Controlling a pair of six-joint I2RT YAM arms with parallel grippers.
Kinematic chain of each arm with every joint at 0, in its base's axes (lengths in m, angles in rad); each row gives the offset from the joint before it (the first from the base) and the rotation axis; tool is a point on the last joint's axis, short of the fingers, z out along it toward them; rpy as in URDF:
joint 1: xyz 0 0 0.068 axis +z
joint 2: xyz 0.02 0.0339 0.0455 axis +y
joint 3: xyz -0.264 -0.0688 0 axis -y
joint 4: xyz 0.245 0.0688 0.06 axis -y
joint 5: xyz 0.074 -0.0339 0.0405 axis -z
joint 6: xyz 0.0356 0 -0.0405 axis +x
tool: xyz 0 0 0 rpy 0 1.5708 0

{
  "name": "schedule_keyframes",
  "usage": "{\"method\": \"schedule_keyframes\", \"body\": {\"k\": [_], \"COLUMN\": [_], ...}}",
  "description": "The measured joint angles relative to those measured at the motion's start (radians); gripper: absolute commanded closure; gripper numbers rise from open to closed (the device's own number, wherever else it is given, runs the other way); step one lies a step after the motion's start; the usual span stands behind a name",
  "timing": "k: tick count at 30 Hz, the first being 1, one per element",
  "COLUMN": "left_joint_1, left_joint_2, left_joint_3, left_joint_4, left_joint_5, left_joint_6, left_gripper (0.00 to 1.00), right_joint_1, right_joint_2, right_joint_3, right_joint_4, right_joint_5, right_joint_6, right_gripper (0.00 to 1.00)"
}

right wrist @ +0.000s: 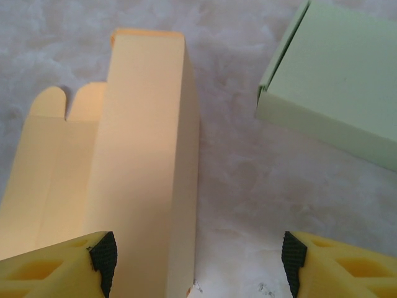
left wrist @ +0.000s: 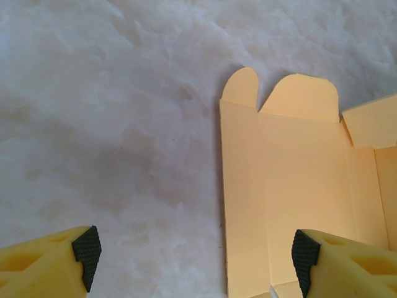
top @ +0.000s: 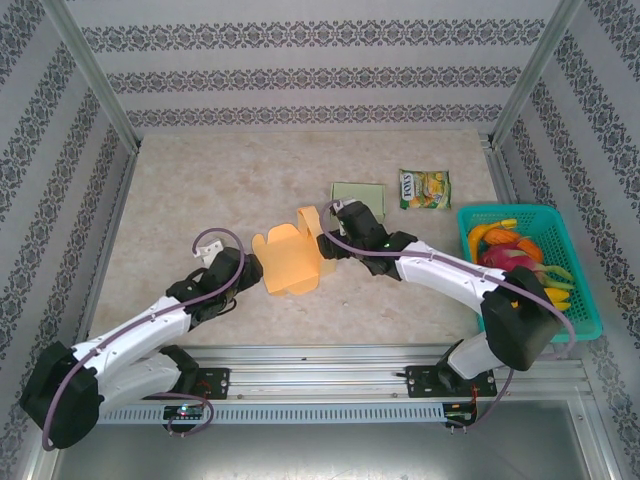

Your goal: Fold the paper box

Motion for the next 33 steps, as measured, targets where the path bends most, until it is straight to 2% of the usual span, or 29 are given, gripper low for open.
{"method": "schedule_keyframes", "body": {"k": [12,20,25,31,33], "left_joint_1": [0.000,0.000,-0.001,-0.001,-0.001], "left_joint_2": [0.053,0.173,0.257,0.352,0.389], "left_joint_3": [-0.002,-0.003,-0.003,-0.003,-0.003], "left_joint_4": [0.060,0.167,0.266,0.372,0.409], "left_joint_5": [0.047,0.101,0.119,0.116,0.115], "left_joint_6": [-0.024,-0.051,-0.071,-0.075,-0.074], "left_gripper": [0.18,0.23,0.34,0.53,0.66], "right_joint_1": [-0.035,-0.046,-0.051,-0.061,-0.066], "right_joint_2": [-0.018,-0.037,-0.039,-0.039,-0.039], "right_joint_3": [-0.122,-0.158,-0.163,-0.171,-0.176], "right_joint_4": [0.176,0.217,0.224,0.237,0.245], "right_joint_5": [-0.038,-0.041,-0.044,-0.060,-0.068], "right_joint_6": [0.064,0.083,0.093,0.101,0.103], "right_gripper": [0.29,0.29,0.29,0.29,0.29]}}
